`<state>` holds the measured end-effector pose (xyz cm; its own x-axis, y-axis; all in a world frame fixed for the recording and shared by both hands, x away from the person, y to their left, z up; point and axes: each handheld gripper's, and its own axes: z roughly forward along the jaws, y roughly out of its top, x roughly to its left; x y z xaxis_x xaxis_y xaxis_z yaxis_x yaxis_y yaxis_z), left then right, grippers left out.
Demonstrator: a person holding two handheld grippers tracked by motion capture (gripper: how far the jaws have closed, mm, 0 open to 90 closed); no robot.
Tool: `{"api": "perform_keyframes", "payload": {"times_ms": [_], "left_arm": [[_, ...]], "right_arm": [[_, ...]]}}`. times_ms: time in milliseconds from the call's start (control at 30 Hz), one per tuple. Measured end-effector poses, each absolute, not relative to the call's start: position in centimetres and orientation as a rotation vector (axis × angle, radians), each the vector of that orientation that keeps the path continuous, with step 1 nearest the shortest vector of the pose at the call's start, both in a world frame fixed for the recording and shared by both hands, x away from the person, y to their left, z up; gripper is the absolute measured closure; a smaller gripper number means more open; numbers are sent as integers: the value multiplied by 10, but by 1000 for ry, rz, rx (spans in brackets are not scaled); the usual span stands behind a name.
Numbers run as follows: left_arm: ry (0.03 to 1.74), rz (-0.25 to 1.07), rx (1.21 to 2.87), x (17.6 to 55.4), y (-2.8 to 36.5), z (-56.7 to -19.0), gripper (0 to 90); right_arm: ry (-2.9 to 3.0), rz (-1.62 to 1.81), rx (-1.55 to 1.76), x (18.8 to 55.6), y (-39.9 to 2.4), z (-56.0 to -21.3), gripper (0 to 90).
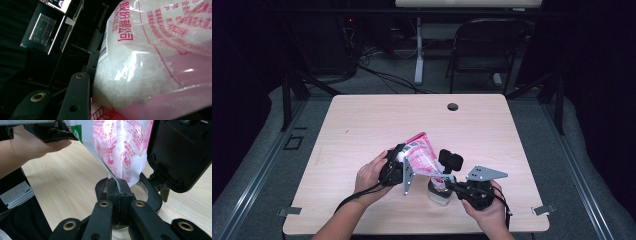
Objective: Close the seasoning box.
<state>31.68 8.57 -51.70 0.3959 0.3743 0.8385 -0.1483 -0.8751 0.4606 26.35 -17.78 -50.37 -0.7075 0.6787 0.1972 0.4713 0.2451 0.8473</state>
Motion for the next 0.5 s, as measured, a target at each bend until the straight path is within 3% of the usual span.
{"api": "perform_keyframes", "payload": {"times_ms": [500], "left_arm": [[205,1516,2175,315,84,-515,678]], "right_arm": [[2297,1453,1101,266,-178,-506,900]]}}
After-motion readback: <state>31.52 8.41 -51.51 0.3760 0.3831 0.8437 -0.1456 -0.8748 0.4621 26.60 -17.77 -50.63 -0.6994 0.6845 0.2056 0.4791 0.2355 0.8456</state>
